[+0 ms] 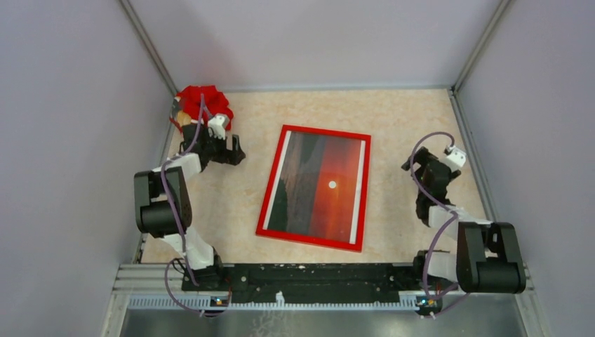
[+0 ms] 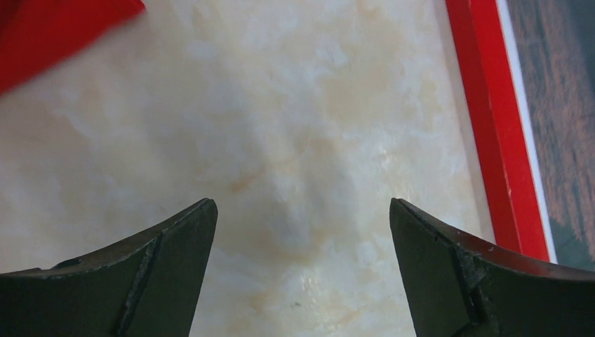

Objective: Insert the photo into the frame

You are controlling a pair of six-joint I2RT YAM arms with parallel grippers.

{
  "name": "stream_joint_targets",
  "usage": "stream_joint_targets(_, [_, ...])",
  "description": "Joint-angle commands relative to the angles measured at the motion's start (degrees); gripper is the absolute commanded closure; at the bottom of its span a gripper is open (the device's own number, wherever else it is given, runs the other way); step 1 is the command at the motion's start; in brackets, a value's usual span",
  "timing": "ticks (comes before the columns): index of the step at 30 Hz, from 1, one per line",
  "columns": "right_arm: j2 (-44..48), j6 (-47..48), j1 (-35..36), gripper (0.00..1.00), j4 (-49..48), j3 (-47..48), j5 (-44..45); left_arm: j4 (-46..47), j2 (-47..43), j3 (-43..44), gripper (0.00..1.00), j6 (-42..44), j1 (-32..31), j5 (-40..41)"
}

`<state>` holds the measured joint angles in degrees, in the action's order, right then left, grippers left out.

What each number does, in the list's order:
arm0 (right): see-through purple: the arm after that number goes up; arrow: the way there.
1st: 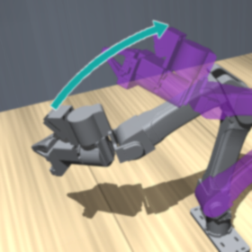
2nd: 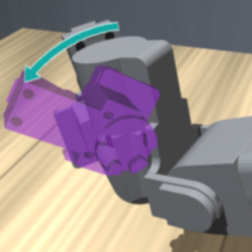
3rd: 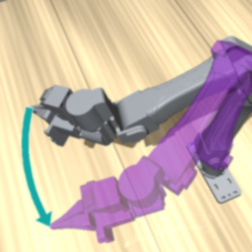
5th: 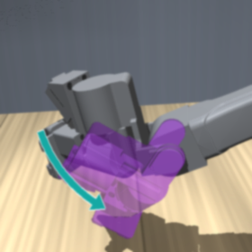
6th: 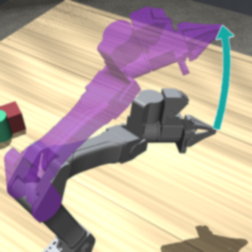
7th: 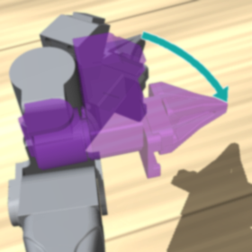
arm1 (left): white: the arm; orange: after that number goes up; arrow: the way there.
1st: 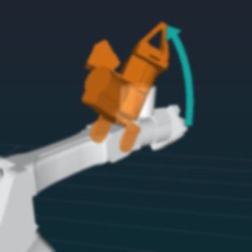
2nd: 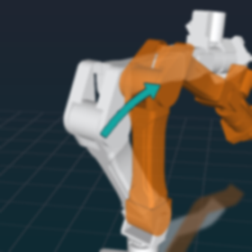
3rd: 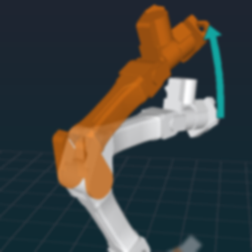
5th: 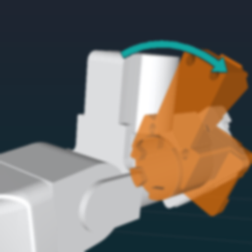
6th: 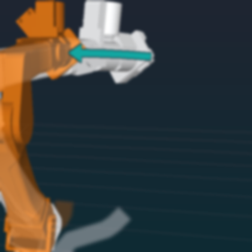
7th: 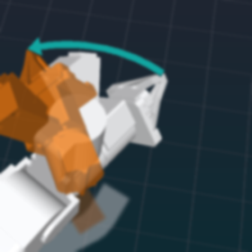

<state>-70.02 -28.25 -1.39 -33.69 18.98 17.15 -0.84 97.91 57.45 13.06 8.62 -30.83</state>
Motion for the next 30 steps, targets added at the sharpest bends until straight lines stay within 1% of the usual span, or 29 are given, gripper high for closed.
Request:
stream_joint_targets(1, [-0.6,6.6,1.0,0.01,-12.8,-0.9,8.0,21.1,-4.5,-11.3,0.01,-8.2,-0.1,1.8])
stream_joint_targets(3, [1.0,8.3,1.0,0.01,-8.9,0.4,8.5,26.3,-5.4,-15.3,0.01,-9.6,-0.2,2.1])
stream_joint_targets(6, [2.3,15.3,1.0,0.01,-3.8,1.8,9.6,29.9,-5.1,-17.9,0.01,-10.3,-0.2,3.1])
stream_joint_targets(8, [2.3,17.3,1.0,0.01,-4.8,0.1,10.9,32.3,-4.3,-19.3,0.01,-10.7,-0.1,3.9])
stream_joint_targets(12, [0.3,16.4,1.0,0.01,-20.2,-8.5,11.4,42.6,-4.5,-25.4,0.01,-11.6,-0.4,3.7])
stream_joint_targets(13, [-1.1,16.8,2.2,0.01,-23.9,-10.1,12.1,46.3,-4.7,-27.4,0.01,-11.6,-0.6,4.2])
stream_joint_targets(14, [-2.7,17.2,2.8,0.01,-31.2,-11.9,13.1,48.5,-5.3,-28.9,0.01,-11.5,-0.7,4.1])
stream_joint_targets(15, [-4.2,18.0,3.0,0.01,-36.0,-13.5,12.9,49.3,-6.4,-30.2,0.01,-11.2,-0.9,3.7])
stream_joint_targets(16, [-5.2,18.8,3.1,0.01,-38.4,-14.0,12.6,52.1,-7.3,-32.4,0.01,-10.7,-1.2,3.5])
stream_joint_targets(17, [-4.9,19.1,3.3,0.01,-37.0,-13.8,10.8,55.7,-8.5,-34.9,0.01,-10.1,-1.4,3.3])
stream_joint_targets(18, [-4.8,19.8,3.4,0.01,-36.9,-13.9,8.8,59.7,-10.0,-37.9,0.01,-9.4,-2.1,4.0])
stream_joint_targets(19, [-5.7,21.0,3.4,0.01,-39.6,-14.4,6.7,64.5,-10.7,-41.4,0.01,-8.2,-3.1,5.2])
stream_joint_targets(21, [-8.6,24.2,4.2,0.01,-46.1,-16.3,1.2,82.9,-7.5,-48.3,0.01,-5.4,-6.0,6.1])
stream_joint_targets(22, [-12.2,25.9,5.1,0.01,-52.8,-17.5,0.2,87.7,-5.7,-49.6,0.01,-5.0,-7.0,7.3])
stream_joint_targets(23, [-16.3,27.6,6.5,0.01,-60.6,-18.4,1.4,82.9,-6.8,-48.9,0.01,-4.8,-7.2,7.9])
stream_joint_targets(24, [-18.0,30.2,9.0,0.01,-63.5,-18.5,5.9,75.1,-8.5,-46.3,0.01,-5.0,-7.2,8.5])
stream_joint_targets(25, [-17.2,31.4,10.1,0.01,-59.7,-17.7,6.5,66.3,-9.5,-43.1,0.01,-5.5,-7.2,9.8])
stream_joint_targets(26, [-15.5,31.2,10.2,0.01,-51.6,-14.5,6.6,66.6,-8.4,-41.2,0.01,-5.6,-7.0,10.0])
stream_joint_targets(27, [-14.1,29.7,9.2,0.01,-41.1,-10.3,5.7,71.1,-7.3,-42.9,0.01,-5.7,-7.0,9.8])
stream_joint_targets(28, [-13.6,27.0,5.2,0.01,-36.5,-8.4,-1.3,75.3,-6.5,-44.0,0.01,-6.1,-6.9,10.0])
stream_joint_targets(29, [-13.2,25.5,2.8,0.01,-35.7,-8.2,-6.1,75.9,-6.4,-44.1,0.01,-6.2,-6.9,9.9])
stream_joint_targets(30, [-13.1,25.4,2.4,0.01,-36.7,-8.8,-6.7,73.9,-7.1,-43.7,0.01,-6.0,-6.9,9.9])
